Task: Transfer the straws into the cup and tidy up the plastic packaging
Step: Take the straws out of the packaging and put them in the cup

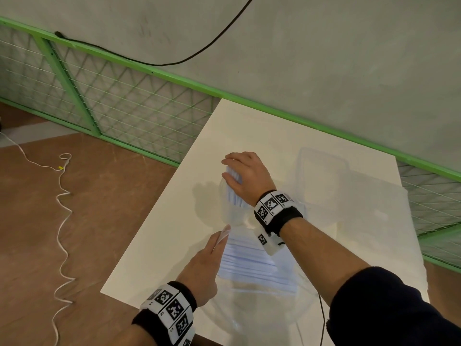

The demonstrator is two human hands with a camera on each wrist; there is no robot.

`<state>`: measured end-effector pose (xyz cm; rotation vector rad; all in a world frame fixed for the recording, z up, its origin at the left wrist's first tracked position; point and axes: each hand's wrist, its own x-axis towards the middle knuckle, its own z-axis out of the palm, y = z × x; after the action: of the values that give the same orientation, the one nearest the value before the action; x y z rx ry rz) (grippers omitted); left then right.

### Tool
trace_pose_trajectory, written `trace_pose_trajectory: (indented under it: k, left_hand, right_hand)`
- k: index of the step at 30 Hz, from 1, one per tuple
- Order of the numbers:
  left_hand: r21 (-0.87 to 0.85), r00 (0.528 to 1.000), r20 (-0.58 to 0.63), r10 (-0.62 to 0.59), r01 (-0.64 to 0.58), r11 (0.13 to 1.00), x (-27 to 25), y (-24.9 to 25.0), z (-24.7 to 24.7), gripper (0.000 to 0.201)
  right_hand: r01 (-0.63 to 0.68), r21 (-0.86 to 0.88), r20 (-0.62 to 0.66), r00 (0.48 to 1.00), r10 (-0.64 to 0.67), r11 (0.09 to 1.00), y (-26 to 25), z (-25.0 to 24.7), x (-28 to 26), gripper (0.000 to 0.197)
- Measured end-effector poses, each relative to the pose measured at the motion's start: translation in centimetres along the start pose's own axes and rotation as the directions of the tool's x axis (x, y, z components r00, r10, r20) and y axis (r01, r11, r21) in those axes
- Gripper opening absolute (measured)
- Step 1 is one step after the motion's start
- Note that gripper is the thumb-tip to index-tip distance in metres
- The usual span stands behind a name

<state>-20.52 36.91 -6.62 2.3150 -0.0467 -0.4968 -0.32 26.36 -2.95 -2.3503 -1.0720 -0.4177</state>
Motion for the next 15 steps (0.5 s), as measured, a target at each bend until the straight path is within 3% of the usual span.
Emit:
trace_pose_trajectory:
  k: [8, 12, 15]
  left_hand:
    - [0.007, 1.0, -0.001, -0.027, 0.027, 1.0, 0.1, 0.5, -0.3, 0.107]
    - [0.009, 1.0, 0.001, -0.019, 0.019, 1.0, 0.3, 0.2, -0.3, 0.109]
    - [0.014, 1.0, 0.007, -0.02, 0.02, 1.0, 0.3, 0.6, -0.5, 0.107]
  right_hand:
    - [-0.189, 0.099, 0.047, 0.982, 0.186, 0.977, -0.5, -0.9, 1.0, 0.015]
    - [-0.293, 0.245, -0.054, 0.948, 0.315, 0.924, -0.2, -2.1, 2.0, 0.016]
    - [-0.259, 0.148, 0.143, 0.96, 0.239, 0.954, 0.8, -1.8, 2.0, 0.015]
